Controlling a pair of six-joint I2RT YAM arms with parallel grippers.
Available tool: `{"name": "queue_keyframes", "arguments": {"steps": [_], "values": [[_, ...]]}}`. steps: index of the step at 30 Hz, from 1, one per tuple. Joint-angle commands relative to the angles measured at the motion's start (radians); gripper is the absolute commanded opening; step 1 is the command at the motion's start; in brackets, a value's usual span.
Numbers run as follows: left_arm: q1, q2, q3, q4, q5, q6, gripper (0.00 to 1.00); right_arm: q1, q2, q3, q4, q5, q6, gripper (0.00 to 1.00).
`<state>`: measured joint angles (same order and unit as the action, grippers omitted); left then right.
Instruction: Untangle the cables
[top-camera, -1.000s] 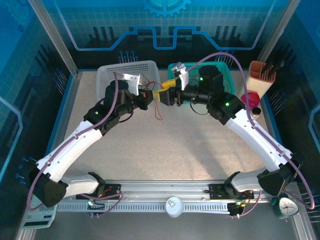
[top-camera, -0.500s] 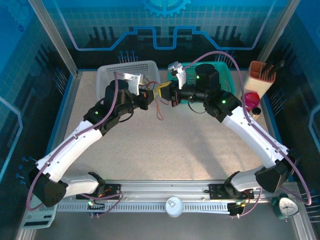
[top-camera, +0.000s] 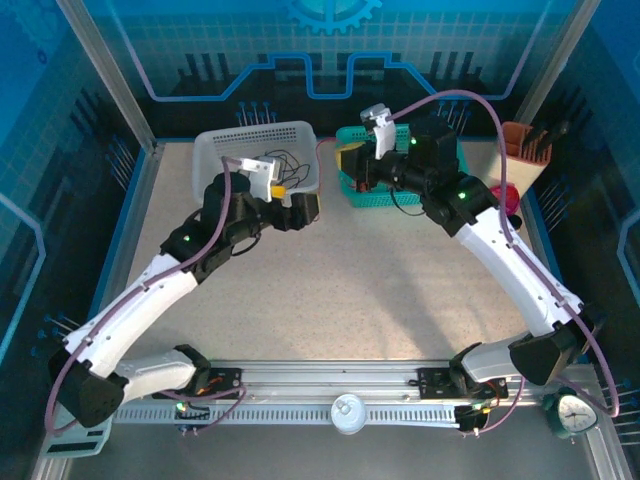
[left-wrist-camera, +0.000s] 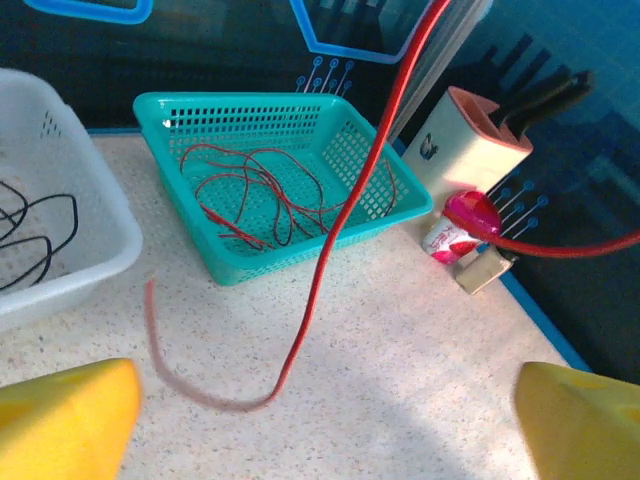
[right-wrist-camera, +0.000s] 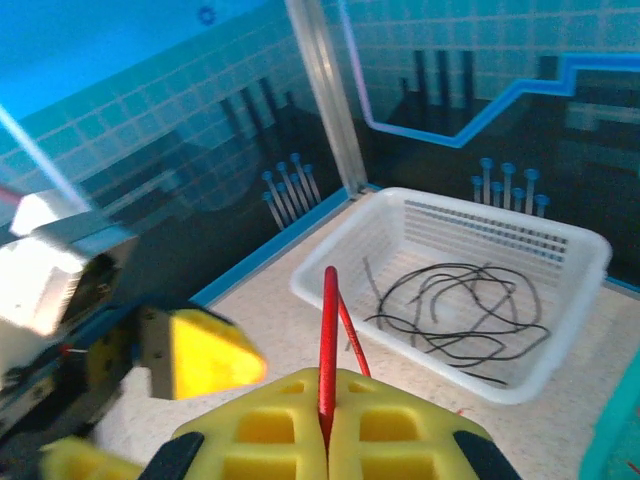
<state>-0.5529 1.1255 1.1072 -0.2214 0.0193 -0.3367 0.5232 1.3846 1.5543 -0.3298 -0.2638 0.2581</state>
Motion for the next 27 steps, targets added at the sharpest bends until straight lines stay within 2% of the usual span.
{"name": "queue_keyframes", "arguments": {"steps": [1, 9, 15, 27], "values": [[-0.005, -0.061, -0.026, 0.009, -0.040, 0.007, 0.99, -0.033, -0.011, 0.041, -0.008, 0.075, 0.019, 0.00], [-0.005, -0.106, -0.037, -0.008, -0.070, 0.003, 0.99, -0.106, 0.036, 0.038, 0.016, 0.284, 0.057, 0.00], [-0.005, -0.109, -0.041, -0.012, -0.068, -0.002, 0.99, -0.136, 0.090, 0.065, 0.069, 0.391, 0.055, 0.00], [-0.005, -0.120, -0.052, -0.001, -0.059, -0.010, 0.99, -0.208, 0.290, 0.189, 0.101, 0.503, 0.043, 0.00]]}}
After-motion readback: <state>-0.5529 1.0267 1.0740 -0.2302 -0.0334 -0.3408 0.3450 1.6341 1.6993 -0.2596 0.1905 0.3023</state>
